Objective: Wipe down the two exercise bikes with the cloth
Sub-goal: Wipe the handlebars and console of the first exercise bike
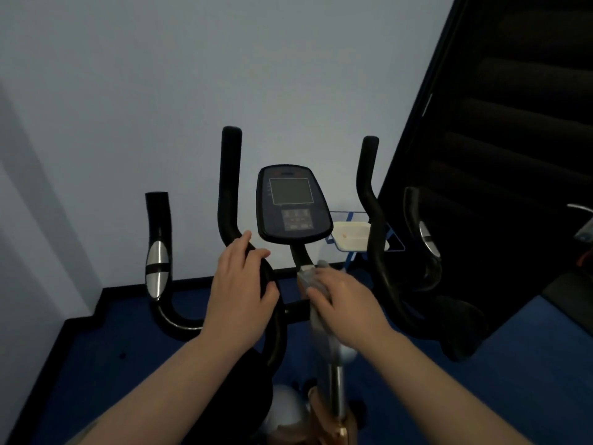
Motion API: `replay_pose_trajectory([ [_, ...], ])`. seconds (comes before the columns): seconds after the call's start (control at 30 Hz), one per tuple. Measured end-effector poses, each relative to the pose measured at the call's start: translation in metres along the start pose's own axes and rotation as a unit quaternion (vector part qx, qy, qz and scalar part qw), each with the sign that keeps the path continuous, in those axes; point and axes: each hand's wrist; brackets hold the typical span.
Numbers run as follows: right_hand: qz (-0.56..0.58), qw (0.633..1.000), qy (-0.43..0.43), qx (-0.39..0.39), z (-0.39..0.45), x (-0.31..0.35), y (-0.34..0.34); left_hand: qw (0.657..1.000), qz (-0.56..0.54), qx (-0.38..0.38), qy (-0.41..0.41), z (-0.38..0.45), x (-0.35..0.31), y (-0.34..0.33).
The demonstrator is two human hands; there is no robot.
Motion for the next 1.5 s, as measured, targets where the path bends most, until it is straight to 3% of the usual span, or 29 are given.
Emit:
replay_pose_trajectory([
  [0.07,0.018,0.998,0.027,0.062,-0.001,-0.006,0.011,1.0,0.006,0.002,0.001,-0.001,0.001,-0.002],
  [0.2,0.086,0.98,-0.049,0.174,0.035,-0.006,0.021,1.0,0.011,-0.005,0.018,-0.003,-0.001,-0.005],
  [0.27,0.053,0.976,-0.051,0.206,0.053,0.004,0.008,0.999,0.006,-0.009,0.032,-0.003,0.001,-0.005],
  [0.4,-0.065,0.98,0.077,0.172,0.041,0.013,-0.006,0.999,-0.01,-0.015,0.049,-0.005,0.006,-0.004],
  [0.47,-0.022,0.979,0.103,0.175,0.026,0.006,0.011,0.998,-0.019,-0.014,0.052,-0.006,0.005,-0.002],
  [0.6,0.097,0.963,0.03,0.248,0.036,-0.004,0.031,0.998,0.005,-0.023,0.059,0.009,0.002,-0.001],
  [0.67,0.077,0.96,-0.013,0.268,0.053,0.005,0.019,0.996,0.027,-0.029,0.077,0.028,-0.002,-0.001],
  [0.77,0.015,0.971,0.016,0.239,0.064,0.007,-0.001,0.993,0.032,-0.044,0.103,0.044,-0.009,-0.01],
  [0.9,0.058,0.963,0.098,0.243,0.043,-0.012,0.013,0.994,0.006,-0.076,0.081,0.036,0.0,-0.027],
  [1.07,0.142,0.953,-0.005,0.268,0.064,-0.004,0.007,0.994,-0.011,-0.077,0.076,0.038,0.002,-0.027],
  [1.17,0.057,0.977,0.001,0.206,0.067,0.001,-0.006,0.994,0.0,-0.072,0.083,0.038,0.003,-0.025],
  [1.27,0.042,0.998,0.038,0.02,0.023,-0.007,-0.01,0.995,0.003,-0.065,0.081,0.04,0.005,-0.024],
  [1.37,0.095,0.983,0.07,-0.141,-0.025,-0.014,-0.026,0.994,0.0,-0.077,0.08,0.039,0.004,-0.027],
  [1.5,0.104,0.977,0.059,-0.176,-0.021,-0.013,-0.032,0.991,-0.02,-0.107,0.08,0.042,0.002,-0.032],
])
Point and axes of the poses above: each hand's wrist, its own z-axis towards the middle knuckle, its own y-axis out of the back of the hand, x = y × z, and after that the axes turned 1 degree about z, right-handed
